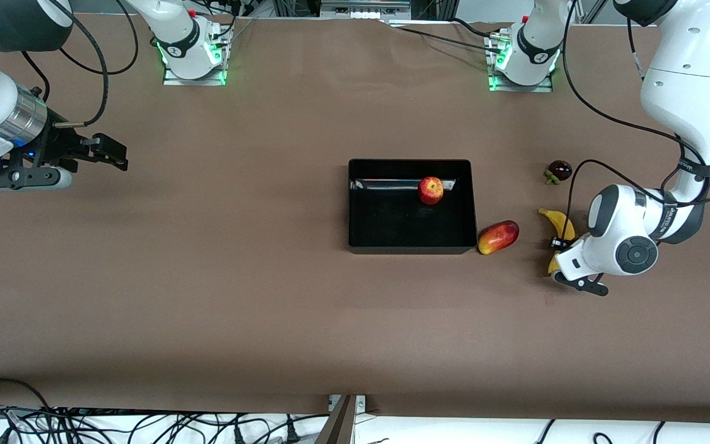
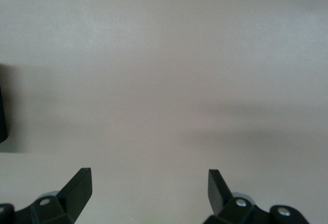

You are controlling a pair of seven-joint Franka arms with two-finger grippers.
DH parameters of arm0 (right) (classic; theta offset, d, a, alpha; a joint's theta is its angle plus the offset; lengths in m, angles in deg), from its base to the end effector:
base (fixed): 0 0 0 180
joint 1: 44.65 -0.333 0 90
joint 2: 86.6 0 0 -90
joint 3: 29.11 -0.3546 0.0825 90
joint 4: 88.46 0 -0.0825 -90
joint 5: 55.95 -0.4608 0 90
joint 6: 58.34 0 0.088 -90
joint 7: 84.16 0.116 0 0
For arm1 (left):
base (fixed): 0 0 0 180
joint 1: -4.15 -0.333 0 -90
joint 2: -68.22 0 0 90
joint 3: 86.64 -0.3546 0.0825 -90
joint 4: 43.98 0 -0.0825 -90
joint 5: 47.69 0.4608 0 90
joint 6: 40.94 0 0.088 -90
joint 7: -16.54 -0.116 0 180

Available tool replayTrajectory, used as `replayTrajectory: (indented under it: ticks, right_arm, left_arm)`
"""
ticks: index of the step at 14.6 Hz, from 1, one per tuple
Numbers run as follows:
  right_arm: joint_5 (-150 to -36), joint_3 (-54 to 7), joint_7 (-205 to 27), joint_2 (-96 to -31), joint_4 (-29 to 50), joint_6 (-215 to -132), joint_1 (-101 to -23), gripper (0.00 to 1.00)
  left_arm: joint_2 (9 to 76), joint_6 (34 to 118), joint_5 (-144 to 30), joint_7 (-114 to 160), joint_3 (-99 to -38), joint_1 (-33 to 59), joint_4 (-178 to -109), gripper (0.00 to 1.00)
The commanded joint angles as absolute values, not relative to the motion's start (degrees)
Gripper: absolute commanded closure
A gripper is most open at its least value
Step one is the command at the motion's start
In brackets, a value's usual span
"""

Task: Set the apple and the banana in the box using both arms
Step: 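Lift the banana with the left gripper and carry it into the box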

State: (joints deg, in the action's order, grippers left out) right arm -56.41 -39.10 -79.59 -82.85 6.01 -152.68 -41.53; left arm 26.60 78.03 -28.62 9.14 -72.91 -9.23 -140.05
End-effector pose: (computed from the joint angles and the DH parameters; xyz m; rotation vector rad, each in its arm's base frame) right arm 0.6486 0.0760 0.5762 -3.1266 -0.0614 0.1069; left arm 0.7195 0.0254 0.1319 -2.9920 0.4626 0.4569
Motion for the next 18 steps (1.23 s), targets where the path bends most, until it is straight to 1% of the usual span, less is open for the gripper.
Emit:
replayTrajectory:
  ticks: [1, 3, 4, 7, 9, 10, 14, 18]
  right_arm:
    - [-55.78, -40.01, -79.15, -82.65, 5.32, -152.73, -40.61, 0.0]
    - [-55.78, -40.01, -79.15, -82.65, 5.32, -152.73, -40.61, 0.0]
    - [-55.78, -40.01, -79.15, -82.65, 5.32, -152.73, -40.61, 0.0]
    - [-55.78, -40.01, -79.15, -82.65, 5.32, -152.73, -40.61, 0.0]
    - [-55.78, -40.01, -79.15, -82.65, 5.32, -152.73, -40.61, 0.0]
    - [-55.78, -40.01, -79.15, -82.65, 5.32, -152.73, -40.61, 0.0]
    - [-55.78, -40.01, -79.15, -82.65, 5.32, -152.73, -40.61, 0.0]
    - [-55.78, -40.01, -79.15, -82.65, 5.32, -152.82, -40.61, 0.0]
  left_arm:
    - [29.45, 74.39, -27.74, 8.02, -72.14, -9.21, -139.78, 1.0]
    - [31.64, 71.05, -28.0, 8.63, -70.04, -8.77, -138.56, 1.0]
    - [31.83, 66.86, -28.09, 8.89, -68.55, -8.77, -136.46, 1.0]
    - [31.83, 53.32, -30.36, 9.25, -63.8, -7.72, -126.63, 1.0]
    - [31.83, 47.33, -36.06, 11.25, -62.82, -5.53, -121.78, 1.0]
    - [31.83, 46.17, -39.48, 14.23, -62.82, -4.04, -120.98, 1.0]
    - [30.87, 47.38, -44.96, 30.22, -62.82, 5.79, -120.45, 1.0]
    - [27.27, 59.13, -49.09, 41.75, -62.91, 13.63, -120.7, 1.0]
